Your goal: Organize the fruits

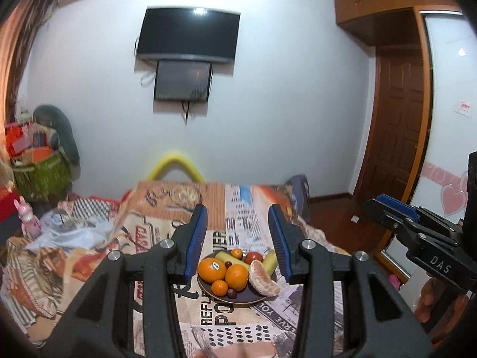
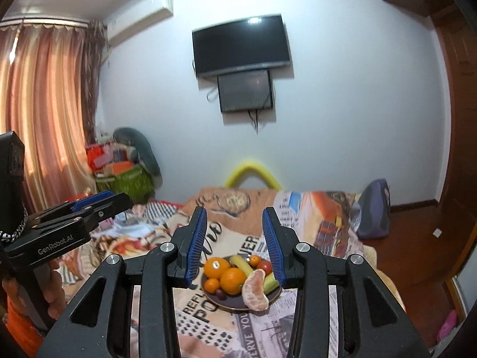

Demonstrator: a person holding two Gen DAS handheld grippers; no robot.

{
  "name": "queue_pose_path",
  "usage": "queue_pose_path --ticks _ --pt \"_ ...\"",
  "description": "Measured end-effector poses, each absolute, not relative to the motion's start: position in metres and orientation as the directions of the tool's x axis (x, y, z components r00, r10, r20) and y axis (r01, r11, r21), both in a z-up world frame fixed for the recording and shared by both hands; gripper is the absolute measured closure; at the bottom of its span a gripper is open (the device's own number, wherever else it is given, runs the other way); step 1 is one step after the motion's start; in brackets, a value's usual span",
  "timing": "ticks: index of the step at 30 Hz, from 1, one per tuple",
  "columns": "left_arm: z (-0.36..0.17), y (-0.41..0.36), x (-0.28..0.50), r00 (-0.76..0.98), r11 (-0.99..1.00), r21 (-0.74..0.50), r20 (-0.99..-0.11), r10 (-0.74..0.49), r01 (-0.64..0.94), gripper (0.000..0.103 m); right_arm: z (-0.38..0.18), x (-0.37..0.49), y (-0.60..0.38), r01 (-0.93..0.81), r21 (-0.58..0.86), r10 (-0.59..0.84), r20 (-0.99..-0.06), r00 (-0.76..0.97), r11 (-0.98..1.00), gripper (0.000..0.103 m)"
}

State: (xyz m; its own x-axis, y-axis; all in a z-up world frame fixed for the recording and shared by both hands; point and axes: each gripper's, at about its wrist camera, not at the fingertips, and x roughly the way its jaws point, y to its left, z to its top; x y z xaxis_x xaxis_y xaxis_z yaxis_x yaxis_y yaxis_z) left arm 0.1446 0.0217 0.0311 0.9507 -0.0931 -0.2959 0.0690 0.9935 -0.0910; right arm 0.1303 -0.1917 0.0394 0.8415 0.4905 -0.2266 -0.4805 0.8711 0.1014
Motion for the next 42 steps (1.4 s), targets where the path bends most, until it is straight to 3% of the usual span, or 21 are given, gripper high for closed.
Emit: queue_pose_path --ticks 5,8,11,13,23,29,42 --pt "0.046 0.014 0.100 0.969 0.996 -0.056 -0.231 -0.086 0.075 0.048 0.046 0.100 -0.192 -0.461 0.083 0.468 -0.163 0.868 0.884 0.053" --pt "0.048 0.011 0.083 0.974 0.996 -0.050 -0.209 -0.088 0.079 0.040 0.048 0.088 -0.190 -0.457 0.074 0.463 -0.146 0.874 0.886 0.051" --pt "0.050 0.011 0.070 0.978 0.996 -0.050 -0.190 -0.086 0.078 0.032 0.047 0.080 -0.188 -0.442 0.063 0.447 -0.125 0.886 0.895 0.033" --pt "0.050 0.012 0.067 0.979 0.996 -0.054 -0.188 -0.081 0.072 0.024 0.047 0.076 -0.186 -0.429 0.048 0.432 -0.116 0.894 0.902 0.029" --pt "0.043 0.014 0.053 0.981 0.996 -0.058 -0.182 -0.072 0.063 0.005 0.042 0.068 -0.188 -0.387 0.050 0.390 -0.103 0.915 0.921 0.001" --pt "0.040 0.012 0.047 0.982 0.998 -0.043 -0.179 -0.056 0.049 0.000 0.040 0.067 -0.187 -0.379 0.042 0.381 -0.109 0.918 0.924 0.000" --pt "0.036 0.009 0.046 0.983 0.999 -0.023 -0.178 -0.036 0.032 0.000 0.035 0.061 -0.191 -0.376 0.043 0.378 -0.107 0.919 0.926 0.000"
